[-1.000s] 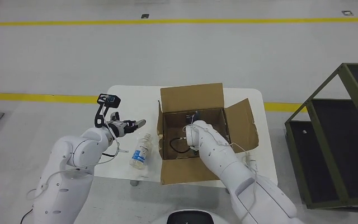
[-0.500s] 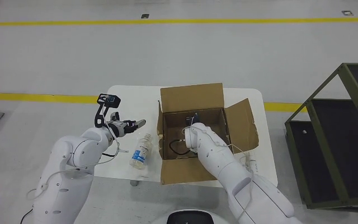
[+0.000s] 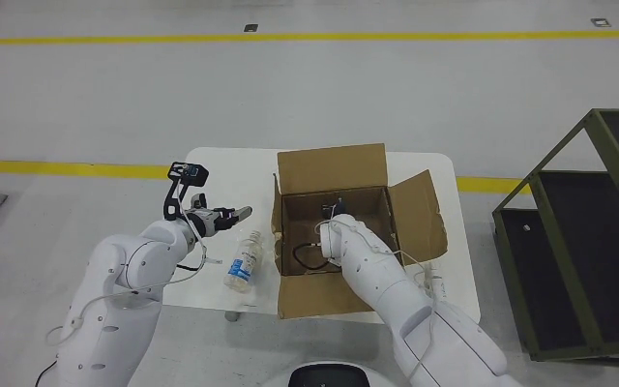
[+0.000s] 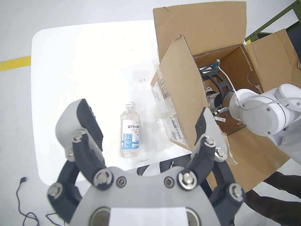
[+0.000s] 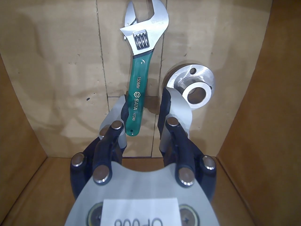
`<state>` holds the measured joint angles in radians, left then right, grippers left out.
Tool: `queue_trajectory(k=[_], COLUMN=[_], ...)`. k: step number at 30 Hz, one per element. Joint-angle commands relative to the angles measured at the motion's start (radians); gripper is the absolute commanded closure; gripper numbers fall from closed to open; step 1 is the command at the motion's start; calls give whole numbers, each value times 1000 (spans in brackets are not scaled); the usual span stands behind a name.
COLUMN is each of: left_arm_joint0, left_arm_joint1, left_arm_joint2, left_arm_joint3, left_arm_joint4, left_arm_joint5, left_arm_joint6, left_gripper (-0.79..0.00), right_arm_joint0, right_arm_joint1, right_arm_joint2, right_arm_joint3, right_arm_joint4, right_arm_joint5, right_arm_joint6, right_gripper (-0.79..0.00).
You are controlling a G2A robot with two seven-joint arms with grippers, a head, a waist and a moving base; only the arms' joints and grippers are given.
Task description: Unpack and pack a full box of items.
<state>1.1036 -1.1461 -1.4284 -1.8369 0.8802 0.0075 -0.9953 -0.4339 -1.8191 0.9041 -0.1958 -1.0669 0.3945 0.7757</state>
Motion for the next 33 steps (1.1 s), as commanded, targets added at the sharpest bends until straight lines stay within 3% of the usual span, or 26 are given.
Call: queue_trajectory(k=[1,9,15,16,18,33], left_arm_joint0=[0,0,0,0,0,0], left_arm_joint1=[0,0,0,0,0,0], left_arm_joint2=[0,0,0,0,0,0], left_arm_joint3=[0,0,0,0,0,0], left_arm_joint4=[0,0,0,0,0,0], left_arm_joint5=[0,0,0,0,0,0], left_arm_joint6=[0,0,0,0,0,0], left_gripper=[-785,-785,-785,-785,-785,-785], right_arm_joint0=[1,3,4,4,5,21], right_arm_joint1=[0,-1,0,0,0,-2], right_arm_joint2=[1,3,3,4,4,3], right_arm_joint3=[4,11,16,17,18,-6], right_arm_joint4=[1,5,5,5,5,4], right_arm_joint5=[-2,-7,-11,-13,-13,-41], right_arm_joint6=[0,3,5,6,8,-4], right_gripper=[-305,-286,-231,-203,-6,0])
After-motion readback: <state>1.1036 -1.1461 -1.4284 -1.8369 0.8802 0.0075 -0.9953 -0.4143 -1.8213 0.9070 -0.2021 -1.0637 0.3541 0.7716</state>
